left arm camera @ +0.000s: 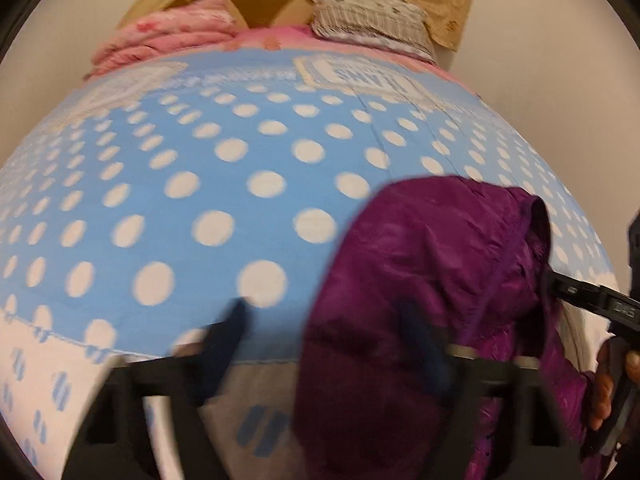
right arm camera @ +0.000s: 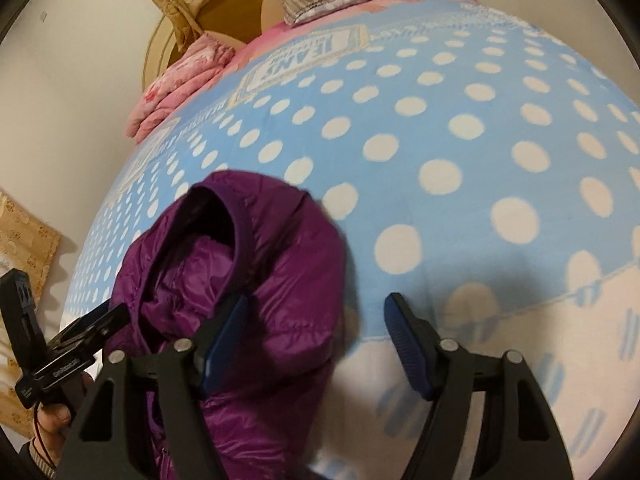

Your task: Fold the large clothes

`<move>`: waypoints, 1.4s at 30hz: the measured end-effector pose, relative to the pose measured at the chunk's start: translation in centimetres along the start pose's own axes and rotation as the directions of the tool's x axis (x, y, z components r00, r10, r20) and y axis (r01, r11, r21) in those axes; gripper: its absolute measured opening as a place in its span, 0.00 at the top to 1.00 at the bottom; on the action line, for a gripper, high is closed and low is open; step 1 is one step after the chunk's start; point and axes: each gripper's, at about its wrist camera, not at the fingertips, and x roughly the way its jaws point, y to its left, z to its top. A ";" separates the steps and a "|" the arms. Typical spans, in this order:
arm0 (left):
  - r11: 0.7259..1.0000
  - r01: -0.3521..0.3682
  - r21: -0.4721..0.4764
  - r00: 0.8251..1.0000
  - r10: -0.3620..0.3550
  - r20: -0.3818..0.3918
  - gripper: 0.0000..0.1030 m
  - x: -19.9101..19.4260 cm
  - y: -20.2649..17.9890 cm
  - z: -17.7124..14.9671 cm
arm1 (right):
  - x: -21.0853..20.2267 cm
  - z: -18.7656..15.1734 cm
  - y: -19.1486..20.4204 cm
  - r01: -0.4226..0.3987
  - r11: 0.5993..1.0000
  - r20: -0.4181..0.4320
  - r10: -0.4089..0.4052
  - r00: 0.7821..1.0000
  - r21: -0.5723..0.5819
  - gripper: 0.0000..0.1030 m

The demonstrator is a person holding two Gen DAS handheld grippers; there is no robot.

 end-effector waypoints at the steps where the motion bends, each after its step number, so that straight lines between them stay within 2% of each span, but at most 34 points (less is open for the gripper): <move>1: 1.000 0.028 0.005 0.999 -0.027 -0.017 0.77 0.3 -0.2 -0.1 | 0.1 0.0 0.1 -0.008 1.000 -0.010 0.008 1.000 -0.012 0.67; 2: 0.999 0.045 0.017 0.999 -0.044 -0.021 0.90 0.3 -0.5 -0.4 | 0.1 -0.1 0.4 -0.015 0.999 -0.018 0.014 1.000 -0.028 0.85; 4: 0.997 -0.002 0.078 1.000 0.001 0.023 0.94 -0.7 -1.3 -0.8 | -0.8 -0.4 1.2 -0.007 0.997 0.004 0.007 1.000 -0.081 0.87; 8: 0.998 0.009 0.065 0.996 -0.015 0.083 0.97 -3.3 -0.7 -0.6 | -3.9 -1.4 2.8 0.005 0.983 0.073 0.008 0.997 -0.181 0.89; 11: 0.997 0.039 0.066 0.988 -0.049 0.149 0.97 -6.2 -0.1 -0.9 | -6.4 -2.8 4.0 0.028 0.966 0.137 0.008 0.991 -0.258 0.89; 14: 0.994 0.081 0.080 0.973 -0.096 0.208 0.97 -9.1 0.1 -2.0 | -8.9 -5.0 5.6 0.073 0.930 0.216 0.007 0.976 -0.360 0.89; 17: 0.986 0.089 0.137 0.948 -0.127 0.292 0.97 -11.9 -0.1 -4.2 | -10.6 -8.0 6.7 0.117 0.881 0.274 0.016 0.962 -0.459 0.89; 18: 0.982 0.074 0.172 0.936 -0.128 0.328 0.97 -13.0 -0.3 -5.5 | -10.9 -8.8 6.8 0.128 0.870 0.281 0.013 0.960 -0.476 0.89; 20: 0.974 0.059 0.219 0.932 -0.133 0.338 0.97 -13.9 -0.6 -7.1 | -11.3 -10.4 6.6 0.141 0.845 0.288 0.016 0.958 -0.516 0.89; 22: 0.965 0.027 0.262 0.937 -0.116 0.331 0.96 -14.7 -0.9 -9.1 | -11.5 -12.0 6.3 0.157 0.825 0.272 -0.004 0.962 -0.544 0.88; 24: 0.954 0.005 0.299 0.956 -0.092 0.278 0.96 -14.8 -0.9 -10.2 | -11.8 -13.5 5.7 0.148 0.803 0.221 -0.022 0.975 -0.577 0.84; 26: 0.949 -0.020 0.313 0.973 -0.053 0.225 0.95 -14.7 -0.6 -11.1 | -12.4 -14.2 4.7 0.123 0.802 0.176 -0.022 0.984 -0.585 0.62; 28: 0.946 -0.045 0.322 0.985 -0.012 0.173 0.92 -14.6 0.0 -12.0 | -13.2 -14.9 3.5 0.111 0.809 0.134 -0.041 0.990 -0.577 0.59; 30: 0.956 -0.057 0.288 0.994 0.027 0.106 0.83 -14.5 0.9 -12.7 | -14.0 -15.4 2.7 0.121 0.805 0.126 -0.058 0.990 -0.581 0.59; 32: 0.957 -0.082 0.278 0.996 0.066 0.066 0.76 -14.4 1.7 -13.5 | -14.8 -15.7 2.0 0.134 0.811 0.119 -0.079 0.990 -0.570 0.57; 34: 0.970 -0.090 0.226 0.995 0.076 0.068 0.73 -15.0 3.0 -14.1 | -15.7 -15.7 1.4 0.137 0.832 0.122 -0.084 0.989 -0.538 0.57; 35: 0.980 -0.081 0.184 0.994 0.067 0.081 0.69 -15.6 3.5 -14.0 | -15.9 -15.6 1.2 0.136 0.841 0.119 -0.086 0.989 -0.523 0.57; 37: 0.991 -0.069 0.117 0.992 0.055 0.116 0.56 -16.8 3.8 -13.7 | -16.6 -15.0 1.1 0.090 0.888 0.094 -0.053 0.994 -0.452 0.56; 38: 0.994 -0.056 0.093 0.990 0.043 0.135 0.42 -17.4 3.7 -13.4 | -16.9 -14.8 1.0 0.036 0.919 0.071 -0.008 0.997 -0.394 0.55; 39: 0.998 -0.008 0.062 0.987 -0.002 0.160 0.32 -18.4 3.4 -13.1 | -17.3 -14.9 0.9 -0.021 0.942 0.050 0.040 0.998 -0.336 0.54; 40: 0.998 0.034 0.045 0.984 -0.041 0.173 0.29 -18.9 3.0 -13.0 | -17.6 -14.7 0.9 -0.078 0.958 0.038 0.092 0.995 -0.277 0.51; 42: 0.991 0.135 0.021 0.975 -0.136 0.176 0.19 -19.6 1.6 -13.0 | -17.7 -14.8 1.0 -0.142 0.967 0.024 0.150 0.988 -0.212 0.43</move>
